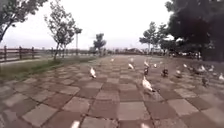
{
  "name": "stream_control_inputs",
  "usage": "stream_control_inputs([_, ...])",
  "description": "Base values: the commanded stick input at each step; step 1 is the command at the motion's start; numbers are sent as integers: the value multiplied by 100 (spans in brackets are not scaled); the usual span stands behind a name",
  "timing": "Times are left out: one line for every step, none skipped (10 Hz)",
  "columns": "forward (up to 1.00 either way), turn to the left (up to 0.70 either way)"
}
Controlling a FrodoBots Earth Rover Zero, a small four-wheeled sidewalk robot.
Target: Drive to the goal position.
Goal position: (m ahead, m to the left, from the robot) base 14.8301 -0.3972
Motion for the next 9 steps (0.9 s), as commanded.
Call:
stream_control_inputs([70,27])
stream_control_inputs([70,27])
stream_control_inputs([70,27])
stream_control_inputs([70,27])
stream_control_inputs([70,27])
stream_control_inputs([70,27])
stream_control_inputs([70,27])
stream_control_inputs([70,21])
stream_control_inputs([70,0])
